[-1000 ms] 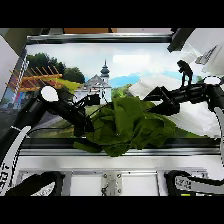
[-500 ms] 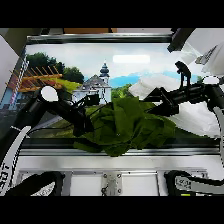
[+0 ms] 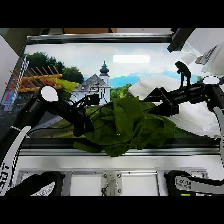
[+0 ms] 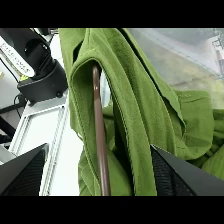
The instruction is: Fold the clothes and pants, and hang the long-sleeved shirts on hangers.
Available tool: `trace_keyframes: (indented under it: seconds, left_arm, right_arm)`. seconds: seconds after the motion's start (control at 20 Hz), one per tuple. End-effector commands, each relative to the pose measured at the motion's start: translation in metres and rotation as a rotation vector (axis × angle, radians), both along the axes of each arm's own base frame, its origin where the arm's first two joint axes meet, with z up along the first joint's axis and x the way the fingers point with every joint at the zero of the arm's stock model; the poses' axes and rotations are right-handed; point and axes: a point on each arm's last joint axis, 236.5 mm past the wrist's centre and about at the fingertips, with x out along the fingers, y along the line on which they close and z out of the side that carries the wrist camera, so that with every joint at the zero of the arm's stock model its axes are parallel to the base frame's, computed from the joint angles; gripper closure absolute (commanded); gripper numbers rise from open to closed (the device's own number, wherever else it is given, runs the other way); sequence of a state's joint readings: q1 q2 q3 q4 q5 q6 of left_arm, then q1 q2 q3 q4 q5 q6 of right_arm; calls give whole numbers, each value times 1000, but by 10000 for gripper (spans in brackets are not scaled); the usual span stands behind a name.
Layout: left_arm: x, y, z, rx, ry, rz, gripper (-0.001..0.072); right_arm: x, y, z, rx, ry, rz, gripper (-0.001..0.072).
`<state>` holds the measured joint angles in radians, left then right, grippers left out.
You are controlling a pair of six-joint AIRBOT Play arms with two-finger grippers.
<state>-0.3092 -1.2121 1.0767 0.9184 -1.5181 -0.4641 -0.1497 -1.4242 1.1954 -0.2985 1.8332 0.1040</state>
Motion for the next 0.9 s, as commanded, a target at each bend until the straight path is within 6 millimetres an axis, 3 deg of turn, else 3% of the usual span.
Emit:
trace_keyframes:
  seconds: [0.0,0.05,0.1,0.15,0.2,0.85]
  left_arm:
    - [0,-1,1,-4,-1,0,693]
    - [0,-1,1,-3,-1,0,693]
    - [0,-1,1,-3,-1,0,693]
    - [0,-1,1,-3,-1,0,693]
    - [0,-1,1,-3,-1,0,693]
    - [0,-1,1,-2,0,0,693]
  right_arm:
    - [1,0,0,0,0,-3,3]
    - [1,0,0,0,0,-2,12]
    - [1,0,0,0,0,-2,176]
    - [0,0,0,0,1,-1,515]
    - [0,0,0,0,0,-1,694]
    - [13,1,-4,-14,-14,-52,702]
